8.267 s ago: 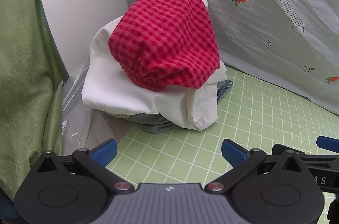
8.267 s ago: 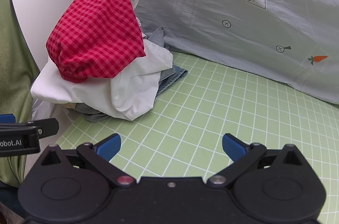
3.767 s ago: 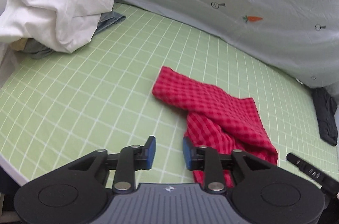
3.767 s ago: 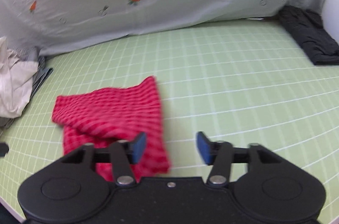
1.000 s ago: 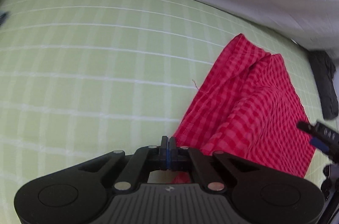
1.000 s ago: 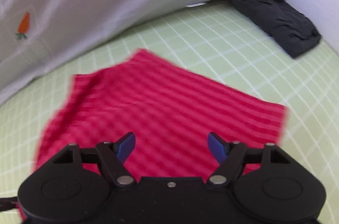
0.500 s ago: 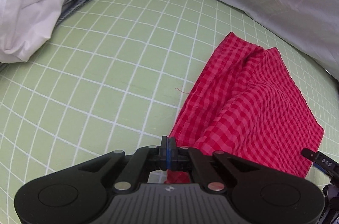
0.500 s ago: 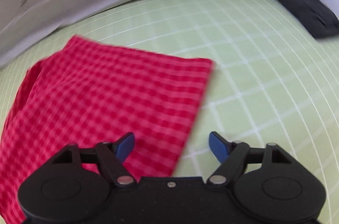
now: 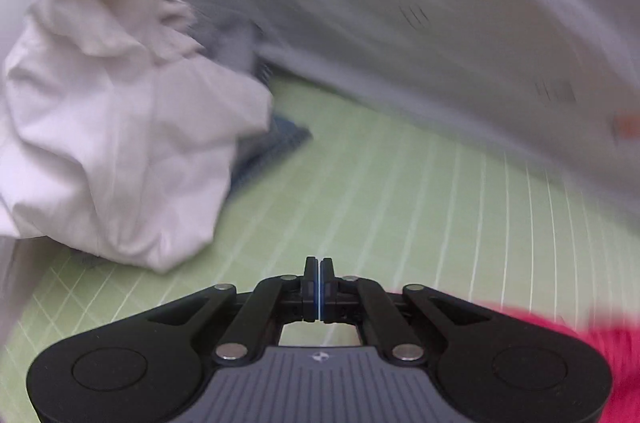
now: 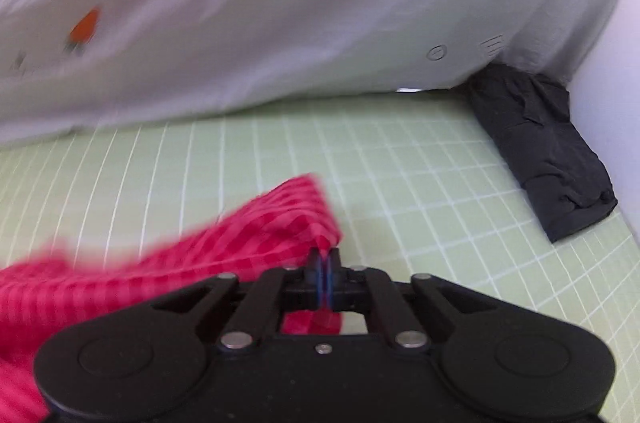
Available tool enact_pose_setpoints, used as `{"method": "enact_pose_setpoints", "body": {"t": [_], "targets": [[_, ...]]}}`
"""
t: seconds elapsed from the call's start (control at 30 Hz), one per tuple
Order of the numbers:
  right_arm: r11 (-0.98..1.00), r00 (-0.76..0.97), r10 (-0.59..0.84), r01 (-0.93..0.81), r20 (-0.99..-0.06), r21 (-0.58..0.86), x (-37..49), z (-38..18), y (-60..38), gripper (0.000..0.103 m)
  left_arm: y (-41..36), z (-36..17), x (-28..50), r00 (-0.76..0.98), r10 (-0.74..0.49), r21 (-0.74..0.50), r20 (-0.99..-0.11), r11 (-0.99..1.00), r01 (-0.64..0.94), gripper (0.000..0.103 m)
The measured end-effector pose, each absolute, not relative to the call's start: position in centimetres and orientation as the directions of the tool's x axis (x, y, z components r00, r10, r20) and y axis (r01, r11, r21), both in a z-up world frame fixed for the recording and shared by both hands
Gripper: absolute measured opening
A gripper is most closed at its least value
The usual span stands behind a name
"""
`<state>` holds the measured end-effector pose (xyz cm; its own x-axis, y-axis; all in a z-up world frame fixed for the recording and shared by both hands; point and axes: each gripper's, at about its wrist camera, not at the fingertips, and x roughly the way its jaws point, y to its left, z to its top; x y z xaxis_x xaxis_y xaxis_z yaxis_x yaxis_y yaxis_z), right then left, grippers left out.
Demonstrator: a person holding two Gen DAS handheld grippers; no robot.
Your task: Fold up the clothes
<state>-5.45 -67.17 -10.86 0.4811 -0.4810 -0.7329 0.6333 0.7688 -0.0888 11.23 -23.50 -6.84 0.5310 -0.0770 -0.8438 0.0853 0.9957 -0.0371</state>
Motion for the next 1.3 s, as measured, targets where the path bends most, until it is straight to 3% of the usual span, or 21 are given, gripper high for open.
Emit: {"method": "enact_pose_setpoints", "body": {"t": [0.03,0.1,0.13,0.3,0.53,0.83,1.3], "targets": [[0.765,0.477,-0.485,0.638,-0.733,-0.090,-5.4,-10.8,-67.0,0.053,-23.6,-6.8,11.5,0.535,-0.084,-0.055,-0.840,0.996,0.070,0.015],[0.769,0.493,-0.463,0.636,-0.737,-0.058,-6.1,-11.1,-66.1,0.076,-23.8,-6.6,12.0,0.544,-0.099,-0.092,-0.833,0.995,0.040,0.034],[0.770,0.497,-0.446,0.637,-0.744,-0.036,-6.8,-11.3,-65.4,0.079,-23.8,-6.5,12.2,0.549,-0.106,-0.110,-0.829,0.994,0.025,0.038],[0.744,0.426,-0.394,0.668,-0.815,-0.011,-10.0,-13.2,-62.5,0.083,-24.3,-9.3,7.8,0.418,-0.171,-0.172,-0.892,0.984,0.036,0.045],[0.711,0.367,-0.340,0.703,-0.866,0.018,-13.7,-15.5,-60.3,0.083,-26.8,-12.6,3.4,0.259,-0.260,-0.245,-0.930,0.965,0.090,0.045],[0.753,0.378,-0.307,0.658,-0.873,0.020,-14.3,-16.6,-58.9,0.084,-31.8,-14.0,2.8,0.229,-0.310,-0.269,-0.923,0.944,0.194,0.046],[0.764,0.366,-0.298,0.645,-0.882,0.009,-14.8,-17.1,-58.2,0.086,-33.3,-14.8,3.1,0.225,-0.304,-0.257,-0.926,0.942,0.214,0.044]]}}
